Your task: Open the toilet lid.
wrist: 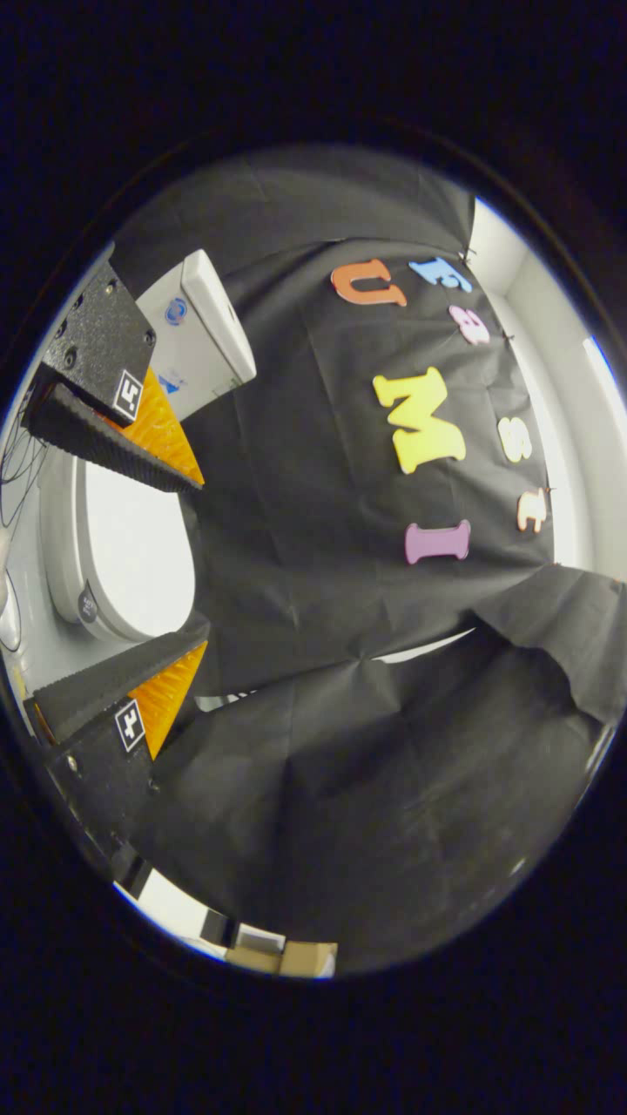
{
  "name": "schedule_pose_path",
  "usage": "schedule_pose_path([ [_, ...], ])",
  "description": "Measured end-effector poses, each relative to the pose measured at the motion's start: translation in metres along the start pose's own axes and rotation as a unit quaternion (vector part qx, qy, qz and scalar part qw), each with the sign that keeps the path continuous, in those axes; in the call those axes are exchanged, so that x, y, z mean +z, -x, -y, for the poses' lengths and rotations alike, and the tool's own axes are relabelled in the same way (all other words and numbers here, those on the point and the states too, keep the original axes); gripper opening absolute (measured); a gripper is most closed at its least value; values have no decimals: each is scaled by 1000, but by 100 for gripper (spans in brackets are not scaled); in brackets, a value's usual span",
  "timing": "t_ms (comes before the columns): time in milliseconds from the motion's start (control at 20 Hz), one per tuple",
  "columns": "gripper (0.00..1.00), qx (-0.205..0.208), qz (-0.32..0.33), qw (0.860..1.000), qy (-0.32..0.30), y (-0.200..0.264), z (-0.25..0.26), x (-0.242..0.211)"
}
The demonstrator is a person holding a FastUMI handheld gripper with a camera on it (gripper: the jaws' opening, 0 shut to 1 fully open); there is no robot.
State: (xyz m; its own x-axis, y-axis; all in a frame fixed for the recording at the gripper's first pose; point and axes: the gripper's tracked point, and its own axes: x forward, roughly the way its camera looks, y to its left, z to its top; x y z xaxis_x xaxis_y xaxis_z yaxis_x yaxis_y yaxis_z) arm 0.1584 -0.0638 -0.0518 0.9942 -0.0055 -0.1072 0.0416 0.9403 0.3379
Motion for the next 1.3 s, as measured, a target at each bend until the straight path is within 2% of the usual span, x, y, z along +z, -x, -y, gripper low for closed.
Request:
schedule_pose_path([
  [250,100,-14,-85,995,-42,-52,33,-75],
  [400,100,-4,-134,987,-89,-78,36,-113],
  [600,99,-9,-159,977,-141,-102,47,-147],
  [850,99,-13,-187,966,-179,-113,57,-179],
  [1050,98,-12,-213,950,-229,-113,62,-206],
  [1300,85,-14,-241,927,-287,-119,66,-229],
])
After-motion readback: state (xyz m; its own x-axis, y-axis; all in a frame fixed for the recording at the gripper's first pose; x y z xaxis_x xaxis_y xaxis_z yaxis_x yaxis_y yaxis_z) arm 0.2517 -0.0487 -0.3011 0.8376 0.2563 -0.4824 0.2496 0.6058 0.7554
